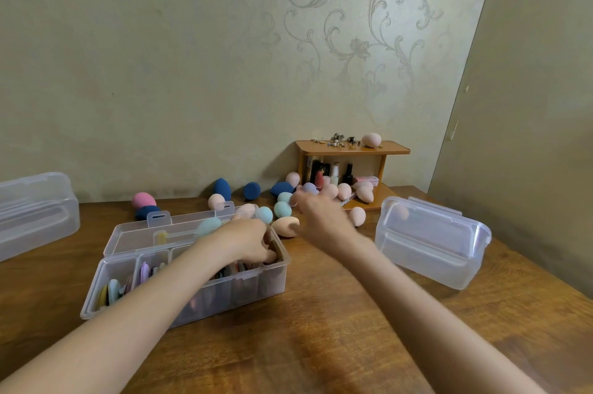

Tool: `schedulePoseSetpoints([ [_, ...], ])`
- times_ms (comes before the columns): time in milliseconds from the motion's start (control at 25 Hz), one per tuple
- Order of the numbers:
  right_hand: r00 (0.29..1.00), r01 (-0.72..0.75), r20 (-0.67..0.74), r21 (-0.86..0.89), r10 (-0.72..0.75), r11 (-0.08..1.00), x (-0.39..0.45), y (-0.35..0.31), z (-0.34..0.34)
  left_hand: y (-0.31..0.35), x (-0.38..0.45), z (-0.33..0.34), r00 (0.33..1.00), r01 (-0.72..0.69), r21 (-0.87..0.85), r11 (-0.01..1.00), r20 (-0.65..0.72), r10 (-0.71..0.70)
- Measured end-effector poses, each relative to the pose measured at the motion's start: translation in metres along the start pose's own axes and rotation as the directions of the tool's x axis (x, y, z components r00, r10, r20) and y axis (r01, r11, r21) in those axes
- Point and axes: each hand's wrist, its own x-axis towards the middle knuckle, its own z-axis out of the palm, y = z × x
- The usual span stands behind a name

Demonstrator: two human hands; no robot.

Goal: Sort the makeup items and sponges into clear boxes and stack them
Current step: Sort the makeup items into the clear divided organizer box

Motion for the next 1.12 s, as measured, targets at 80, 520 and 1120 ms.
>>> schedulePoseSetpoints([
  [80,0.982,-0.183,-0.118,-0.462,0.144,0.868,0.005,0.028,-0.018,0.003,0.000,-0.001,1.000,0.002,0.001,1.000,-0.002,-0.002],
  [520,0.808,-0.353,0.056,-0.752,0.587,0.556,-0.033,0.091,-0.036,0.013,0.003,0.002,0.996,0.073,0.106,0.992,0.047,-0.079],
  [1120,0.721,-0.686,-0.078,-0.219,0.689,0.694,0.062,0.181,-0.024,0.021,0.046,-0.043,0.951,-0.072,0.139,0.988,0.308,0.026],
])
